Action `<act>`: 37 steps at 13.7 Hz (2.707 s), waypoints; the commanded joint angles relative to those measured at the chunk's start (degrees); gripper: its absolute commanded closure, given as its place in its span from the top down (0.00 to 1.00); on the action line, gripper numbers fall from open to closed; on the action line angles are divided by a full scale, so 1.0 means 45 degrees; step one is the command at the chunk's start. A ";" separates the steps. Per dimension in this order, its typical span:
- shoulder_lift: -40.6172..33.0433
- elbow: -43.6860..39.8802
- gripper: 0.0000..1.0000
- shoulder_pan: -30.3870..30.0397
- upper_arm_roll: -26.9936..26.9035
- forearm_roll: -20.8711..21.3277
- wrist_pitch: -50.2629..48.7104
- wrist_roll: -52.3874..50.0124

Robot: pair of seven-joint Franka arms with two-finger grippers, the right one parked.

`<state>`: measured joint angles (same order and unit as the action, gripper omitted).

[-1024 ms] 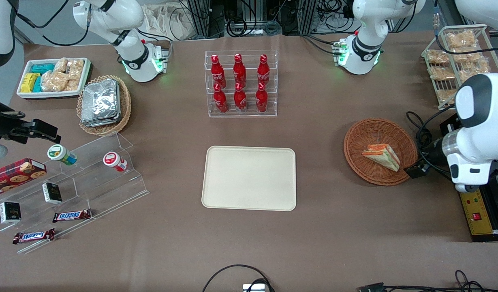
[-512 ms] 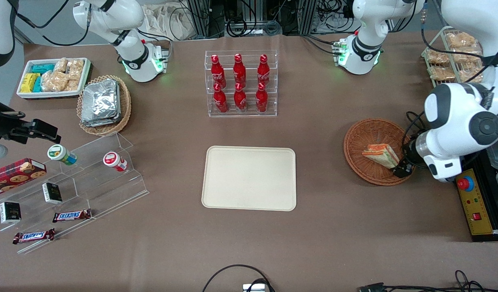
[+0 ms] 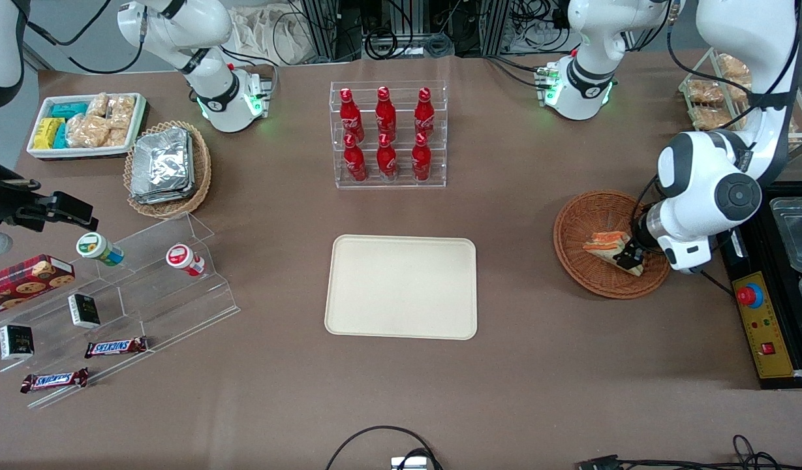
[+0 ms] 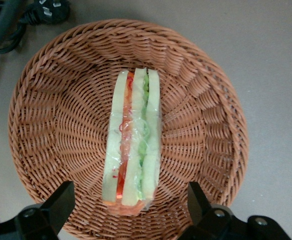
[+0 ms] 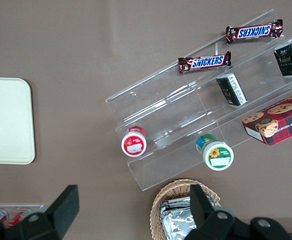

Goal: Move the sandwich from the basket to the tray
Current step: 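Lower the open left gripper around the wrapped sandwich and close it, then lift the sandwich out of the basket with the left gripper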

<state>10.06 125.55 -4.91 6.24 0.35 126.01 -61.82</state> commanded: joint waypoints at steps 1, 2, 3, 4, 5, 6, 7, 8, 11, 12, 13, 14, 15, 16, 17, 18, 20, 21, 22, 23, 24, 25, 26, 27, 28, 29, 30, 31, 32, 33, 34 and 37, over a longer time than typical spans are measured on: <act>0.0010 0.0323 1.00 -0.0043 -0.0020 0.0137 0.0220 -0.0226; 0.0089 0.0362 1.00 -0.0043 -0.0020 0.0118 0.0317 -0.0246; 0.0109 0.0440 1.00 -0.0062 -0.0039 0.0117 0.0473 -0.0246; 0.0167 0.0634 1.00 -0.0062 -0.0039 0.0117 0.0706 -0.0227; 0.0206 0.0790 1.00 -0.0062 -0.0039 0.0137 0.0941 -0.0226; 0.0361 0.0869 1.00 -0.0120 -0.0059 0.0137 0.1040 -0.0188; 0.0440 0.0889 1.00 -0.0256 -0.0059 0.0137 0.1118 -0.0207; 0.0460 0.1064 1.00 -0.0257 -0.0059 0.0137 0.1351 -0.0187; 0.0655 0.1611 1.00 -0.0257 -0.0059 0.0137 0.2424 -0.0207; 0.0695 0.1612 1.00 -0.0257 -0.0059 0.0137 0.2485 -0.0207; 0.0734 0.1612 0.99 -0.0257 -0.0040 0.0118 0.2486 -0.0226; 0.0734 0.1593 0.88 -0.0257 -0.0039 0.0117 0.2486 -0.0265; 0.0734 0.1573 0.63 -0.0257 -0.0039 0.0098 0.2467 -0.0381; 0.0695 0.1515 0.21 -0.0257 -0.0039 0.0098 0.2408 -0.0653; 0.0598 0.1495 0.00 -0.0238 -0.0039 0.0098 0.2369 -0.0733; 0.0462 0.1456 0.00 -0.0238 -0.0039 0.0098 0.2311 -0.0715; 0.0208 0.1340 0.00 -0.0218 -0.0039 0.0137 0.2193 -0.0501; 0.0052 0.1262 0.00 -0.0218 -0.0020 0.0156 0.2077 -0.0461; -0.0143 0.1067 0.00 -0.0218 -0.0020 0.0156 0.1805 -0.0306; -0.0300 0.0775 0.00 -0.0199 0.0000 0.0156 0.1222 0.0063; -0.0378 0.0231 0.00 -0.0218 0.0000 0.0156 0.0443 0.0434; -0.0360 -0.0490 0.00 -0.0218 0.0000 0.0156 -0.0474 0.0824; -0.0302 -0.1290 0.00 -0.0218 -0.0020 0.0137 -0.1430 0.1196; -0.0204 -0.2149 0.00 -0.0218 0.0000 0.0137 -0.2387 0.1567; -0.0088 -0.2931 0.00 -0.0199 0.0000 0.0137 -0.3151 0.1764; 0.0068 -0.3731 0.00 -0.0121 0.0038 0.0137 -0.3777 0.1843; 0.0244 -0.4455 0.00 -0.0063 0.0077 0.0118 -0.4267 0.1921; 0.0420 -0.5197 0.00 0.0073 0.0097 0.0098 -0.4813 0.2096; 0.0576 -0.5900 0.00 0.0365 0.0117 0.0098 -0.5360 0.2349; 0.0732 -0.6526 0.00 0.0658 0.0098 0.0098 -0.5791 0.2603; 0.0908 -0.7054 0.00 0.0931 0.0097 0.0079 -0.6105 0.2857; 0.1591 -0.8598 0.00 0.2277 0.0117 -0.0057 -0.6401 0.3773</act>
<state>13.30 93.62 1.27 7.26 0.30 99.68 -47.89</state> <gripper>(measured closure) 0.793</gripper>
